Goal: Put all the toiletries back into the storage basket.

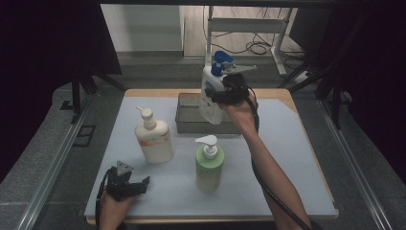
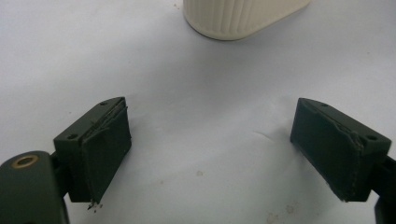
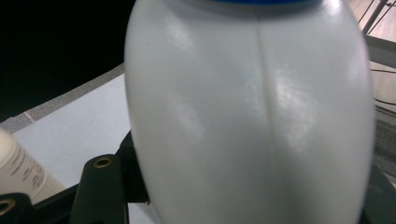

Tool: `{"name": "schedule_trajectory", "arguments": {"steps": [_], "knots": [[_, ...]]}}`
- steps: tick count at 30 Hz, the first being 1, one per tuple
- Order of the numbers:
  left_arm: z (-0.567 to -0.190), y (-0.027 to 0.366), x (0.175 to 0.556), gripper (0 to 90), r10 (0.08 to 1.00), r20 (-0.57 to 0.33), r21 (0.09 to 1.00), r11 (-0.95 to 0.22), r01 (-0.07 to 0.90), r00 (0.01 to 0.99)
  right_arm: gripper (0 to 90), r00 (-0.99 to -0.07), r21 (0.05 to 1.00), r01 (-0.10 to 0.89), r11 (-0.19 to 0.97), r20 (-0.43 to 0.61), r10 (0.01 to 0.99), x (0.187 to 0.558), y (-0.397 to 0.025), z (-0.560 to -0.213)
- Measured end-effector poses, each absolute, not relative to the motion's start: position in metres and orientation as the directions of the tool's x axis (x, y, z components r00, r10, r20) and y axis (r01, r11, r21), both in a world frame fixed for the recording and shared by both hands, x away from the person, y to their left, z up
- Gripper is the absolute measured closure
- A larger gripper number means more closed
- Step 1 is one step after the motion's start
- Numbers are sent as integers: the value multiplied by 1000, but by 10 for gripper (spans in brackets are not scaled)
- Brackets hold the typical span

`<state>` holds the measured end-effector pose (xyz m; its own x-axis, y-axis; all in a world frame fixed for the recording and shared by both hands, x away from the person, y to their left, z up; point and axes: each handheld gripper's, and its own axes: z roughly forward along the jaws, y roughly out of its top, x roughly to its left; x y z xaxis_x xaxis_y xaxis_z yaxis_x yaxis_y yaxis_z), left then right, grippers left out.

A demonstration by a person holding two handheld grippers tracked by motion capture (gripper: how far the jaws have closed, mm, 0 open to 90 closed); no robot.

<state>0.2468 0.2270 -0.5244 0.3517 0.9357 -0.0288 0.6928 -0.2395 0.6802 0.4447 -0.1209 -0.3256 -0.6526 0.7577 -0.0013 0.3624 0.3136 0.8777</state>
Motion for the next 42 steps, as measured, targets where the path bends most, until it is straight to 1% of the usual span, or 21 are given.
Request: {"name": "schedule_trajectory", "arguments": {"steps": [9,26,42], "knots": [[-524,227,247,120,936,-30,680,-239,693,352,388,-642,877,360,320,-16,767,458,-99,-332],[-524,227,247,120,936,-29,680,-239,693,352,388,-623,873,365,324,-30,782,481,-69,-347],[-524,227,247,120,936,-28,680,-240,693,351,388,-622,855,393,339,-25,782,485,-62,-369]]}}
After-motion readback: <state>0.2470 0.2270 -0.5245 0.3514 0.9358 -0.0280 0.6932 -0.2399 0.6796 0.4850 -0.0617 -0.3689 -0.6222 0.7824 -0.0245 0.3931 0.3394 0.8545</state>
